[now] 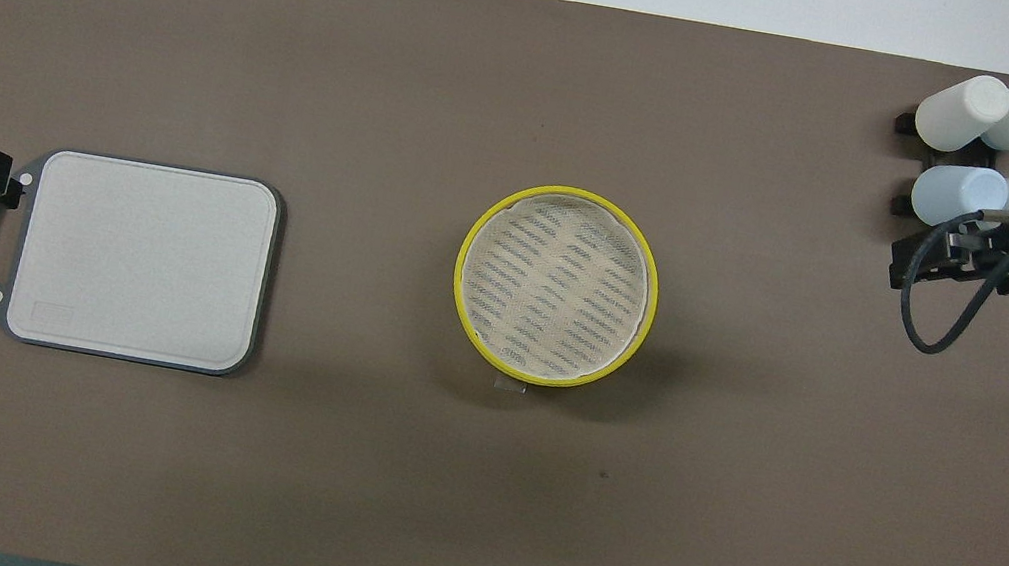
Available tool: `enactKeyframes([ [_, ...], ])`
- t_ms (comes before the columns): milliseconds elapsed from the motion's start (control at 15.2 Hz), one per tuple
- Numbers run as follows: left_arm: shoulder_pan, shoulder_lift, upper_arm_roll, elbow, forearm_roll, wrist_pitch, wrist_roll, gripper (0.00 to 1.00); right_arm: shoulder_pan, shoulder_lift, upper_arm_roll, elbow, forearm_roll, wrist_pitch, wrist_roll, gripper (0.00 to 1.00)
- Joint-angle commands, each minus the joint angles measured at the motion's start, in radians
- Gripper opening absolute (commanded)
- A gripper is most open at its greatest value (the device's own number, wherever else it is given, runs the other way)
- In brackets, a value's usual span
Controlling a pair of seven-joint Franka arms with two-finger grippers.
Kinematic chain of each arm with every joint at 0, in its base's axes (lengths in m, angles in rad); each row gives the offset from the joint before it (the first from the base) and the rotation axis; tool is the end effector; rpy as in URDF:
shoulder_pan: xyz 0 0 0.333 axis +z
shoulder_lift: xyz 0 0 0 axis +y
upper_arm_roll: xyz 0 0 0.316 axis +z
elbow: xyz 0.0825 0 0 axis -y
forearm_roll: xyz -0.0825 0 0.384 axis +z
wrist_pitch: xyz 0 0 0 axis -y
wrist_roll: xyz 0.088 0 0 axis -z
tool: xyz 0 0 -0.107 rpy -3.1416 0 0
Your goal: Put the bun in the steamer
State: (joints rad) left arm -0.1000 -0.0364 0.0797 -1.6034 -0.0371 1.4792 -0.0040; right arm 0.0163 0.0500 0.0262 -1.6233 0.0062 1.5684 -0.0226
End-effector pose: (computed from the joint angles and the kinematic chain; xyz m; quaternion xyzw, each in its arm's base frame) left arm 0.5328 -0.0143 0.6215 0.9988 -0.0091 -0.0442 0.0194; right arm 0.5644 0.0243 0.5716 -0.9981 -0.0324 0.0525 0.0032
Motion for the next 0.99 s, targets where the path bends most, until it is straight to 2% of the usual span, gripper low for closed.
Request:
enactKeyframes([
  [0, -0.006, -0.025, 0.002, -0.036, 0.022, 0.026, 0.015, 1.00, -0.048, -0.055, 0.014, -0.079, -0.005, 0.044, -0.017, 1.00],
  [923, -0.007, -0.033, 0.002, -0.059, 0.029, 0.047, 0.015, 1.00, -0.098, -0.042, 0.014, -0.061, -0.005, 0.062, -0.010, 1.00],
])
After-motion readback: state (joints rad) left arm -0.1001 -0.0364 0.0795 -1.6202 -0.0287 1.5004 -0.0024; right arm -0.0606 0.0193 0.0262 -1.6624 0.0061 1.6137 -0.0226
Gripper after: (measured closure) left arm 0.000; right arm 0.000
